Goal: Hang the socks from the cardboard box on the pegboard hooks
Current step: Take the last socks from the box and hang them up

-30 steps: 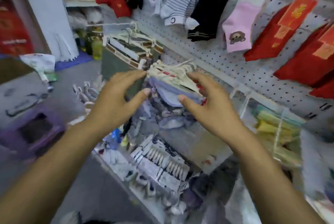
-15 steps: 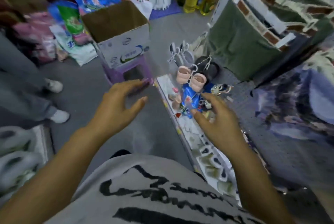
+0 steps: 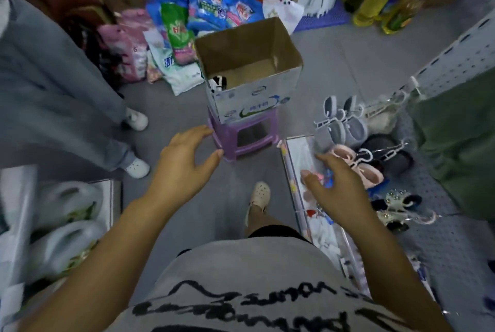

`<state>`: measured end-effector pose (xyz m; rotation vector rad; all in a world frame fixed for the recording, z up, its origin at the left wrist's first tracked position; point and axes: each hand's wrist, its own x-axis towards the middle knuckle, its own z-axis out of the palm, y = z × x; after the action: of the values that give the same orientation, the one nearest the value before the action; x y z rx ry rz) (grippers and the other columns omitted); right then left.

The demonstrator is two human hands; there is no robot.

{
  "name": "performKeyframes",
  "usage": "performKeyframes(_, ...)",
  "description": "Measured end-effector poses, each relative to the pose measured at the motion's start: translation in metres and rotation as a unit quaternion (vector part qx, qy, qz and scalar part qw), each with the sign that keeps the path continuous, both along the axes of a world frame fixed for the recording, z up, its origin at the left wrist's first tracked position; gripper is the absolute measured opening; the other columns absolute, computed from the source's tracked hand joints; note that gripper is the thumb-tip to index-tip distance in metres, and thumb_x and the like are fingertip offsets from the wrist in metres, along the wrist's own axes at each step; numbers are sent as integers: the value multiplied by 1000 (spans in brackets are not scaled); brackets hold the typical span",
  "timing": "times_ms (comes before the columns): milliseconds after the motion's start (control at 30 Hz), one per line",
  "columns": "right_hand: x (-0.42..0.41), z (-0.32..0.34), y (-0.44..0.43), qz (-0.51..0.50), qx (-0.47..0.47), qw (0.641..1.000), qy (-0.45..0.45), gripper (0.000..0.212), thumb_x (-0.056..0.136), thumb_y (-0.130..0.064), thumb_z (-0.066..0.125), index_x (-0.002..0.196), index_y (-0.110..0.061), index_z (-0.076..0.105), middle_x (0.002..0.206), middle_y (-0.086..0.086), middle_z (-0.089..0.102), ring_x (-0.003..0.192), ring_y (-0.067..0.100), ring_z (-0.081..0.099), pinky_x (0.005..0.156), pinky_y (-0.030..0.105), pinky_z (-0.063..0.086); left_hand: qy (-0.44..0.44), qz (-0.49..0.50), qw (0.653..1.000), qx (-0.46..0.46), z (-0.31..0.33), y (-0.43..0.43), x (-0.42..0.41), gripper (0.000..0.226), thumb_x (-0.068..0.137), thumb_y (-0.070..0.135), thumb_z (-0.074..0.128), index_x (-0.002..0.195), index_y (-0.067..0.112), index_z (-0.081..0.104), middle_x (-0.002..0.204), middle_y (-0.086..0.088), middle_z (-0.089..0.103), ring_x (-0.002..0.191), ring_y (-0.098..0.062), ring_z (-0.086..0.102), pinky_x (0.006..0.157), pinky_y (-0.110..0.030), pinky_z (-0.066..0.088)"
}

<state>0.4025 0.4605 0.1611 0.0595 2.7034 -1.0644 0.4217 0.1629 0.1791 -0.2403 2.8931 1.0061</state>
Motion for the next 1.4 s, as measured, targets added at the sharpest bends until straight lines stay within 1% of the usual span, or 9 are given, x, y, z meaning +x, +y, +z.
performKeyframes(233,-167,-2,-42,121,16,993,0,41,91,-28,73,126,-9,64,124,11,65,115,25,57,87,11,29,-24,78,997,-15,-9,-31,-122,52,96,42,64,140,17,56,148,-5,54,137,-27,47,114,-48,39)
performKeyframes(433,-290,-14,-88,192,20,981,-11,45,93,-34,69,131,-11,62,129,10,64,120,25,57,94,19,34,-53,125,991,-22,-25,-72,-210,54,96,44,63,141,14,56,143,-7,57,134,-28,49,109,-42,42)
performKeyframes(567,-347,-34,-129,178,-8,982,-65,45,95,-37,66,134,-15,60,132,3,63,118,16,56,95,23,40,-88,130,988,5,-49,-98,-268,56,97,43,62,143,12,52,146,-9,55,135,-27,50,108,-37,41)
performKeyframes(833,-437,-104,-197,77,7,974,-215,46,96,-35,65,137,-15,57,136,6,60,120,24,59,104,40,49,-224,112,965,77,-132,-157,-380,62,98,42,61,145,4,46,144,-16,57,125,-31,59,100,-35,46)
performKeyframes(933,-462,-146,-202,79,32,963,-257,41,95,-28,67,133,-13,60,129,6,63,118,24,59,101,37,48,-261,115,954,95,-166,-164,-399,57,99,42,60,141,4,51,139,-15,61,124,-30,60,96,-30,43)
performKeyframes(1033,-477,-194,-199,120,74,938,-317,29,95,-22,66,124,-18,63,119,2,62,114,23,59,97,33,47,-265,126,947,131,-192,-159,-398,41,100,34,61,128,4,62,125,-14,69,114,-29,65,94,-32,48)
performKeyframes(1167,-492,-250,-199,239,118,886,-379,35,98,-23,62,133,-24,60,134,4,57,120,21,52,99,34,37,-250,148,942,168,-213,-150,-380,34,101,27,60,123,2,66,114,-13,73,106,-26,67,91,-32,51)
performKeyframes(1300,-498,-294,-210,325,134,855,-382,49,96,-24,65,143,-20,50,147,8,49,137,28,44,113,40,34,-213,176,943,187,-223,-144,-371,32,101,24,61,123,1,67,110,-6,73,99,-14,67,85,-11,46)
performKeyframes(1400,-495,-323,-212,420,237,793,-372,59,97,-39,62,150,-25,41,156,6,39,147,34,24,119,52,23,-179,174,950,186,-226,-141,-371,26,100,22,61,118,6,70,99,4,71,85,5,63,79,-2,41)
